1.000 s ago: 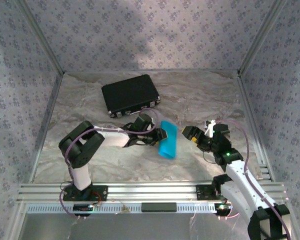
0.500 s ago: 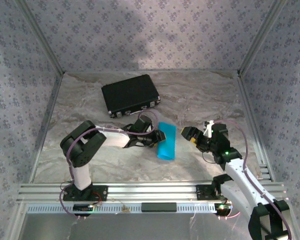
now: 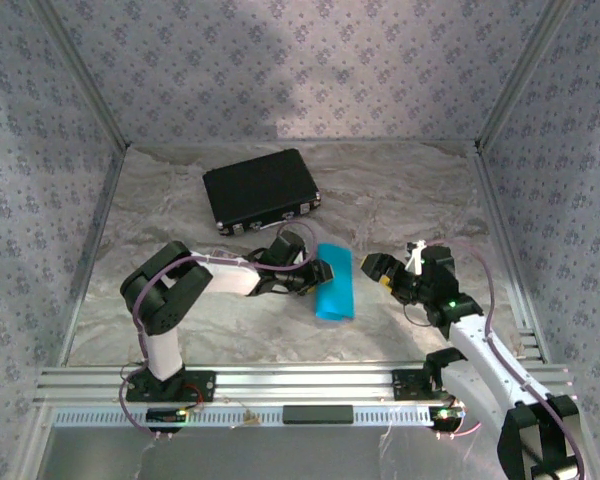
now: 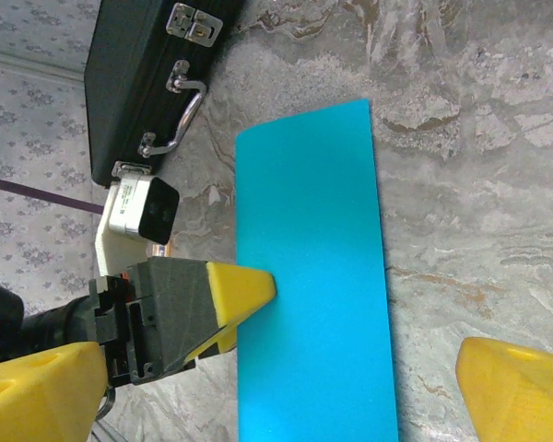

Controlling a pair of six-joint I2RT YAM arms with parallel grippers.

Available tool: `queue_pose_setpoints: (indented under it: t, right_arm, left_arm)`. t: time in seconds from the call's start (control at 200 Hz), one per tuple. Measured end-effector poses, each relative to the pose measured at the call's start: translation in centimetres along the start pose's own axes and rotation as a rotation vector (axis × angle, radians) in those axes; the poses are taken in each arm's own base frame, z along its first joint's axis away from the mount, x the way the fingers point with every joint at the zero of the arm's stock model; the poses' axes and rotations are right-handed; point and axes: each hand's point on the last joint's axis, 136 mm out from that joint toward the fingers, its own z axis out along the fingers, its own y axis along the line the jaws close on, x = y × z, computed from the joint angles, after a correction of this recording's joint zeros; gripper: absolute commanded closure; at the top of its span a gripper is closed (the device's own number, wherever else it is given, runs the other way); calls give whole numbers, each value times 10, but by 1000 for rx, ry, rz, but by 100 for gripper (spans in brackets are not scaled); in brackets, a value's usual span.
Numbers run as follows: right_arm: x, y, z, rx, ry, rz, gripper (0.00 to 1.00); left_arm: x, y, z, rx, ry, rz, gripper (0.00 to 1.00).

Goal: Fold a paper plane with a square sheet of paper (pick it up from the middle)
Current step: First fold the square sheet of paper in half at the center of the table.

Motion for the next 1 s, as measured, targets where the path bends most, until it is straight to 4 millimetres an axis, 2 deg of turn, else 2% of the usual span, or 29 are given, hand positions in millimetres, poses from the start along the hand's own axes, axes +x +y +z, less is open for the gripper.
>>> queue_pose_setpoints:
  t: [0.47,0.999]
  right_arm:
    - [4,-2,6,17,32,1,1]
    - [9,-1,9,19,52,-8,1]
  left_arm:
    - [1,-2,-1,-75,0,70,38]
    - [-3,8,-9,-179,-6,136,37]
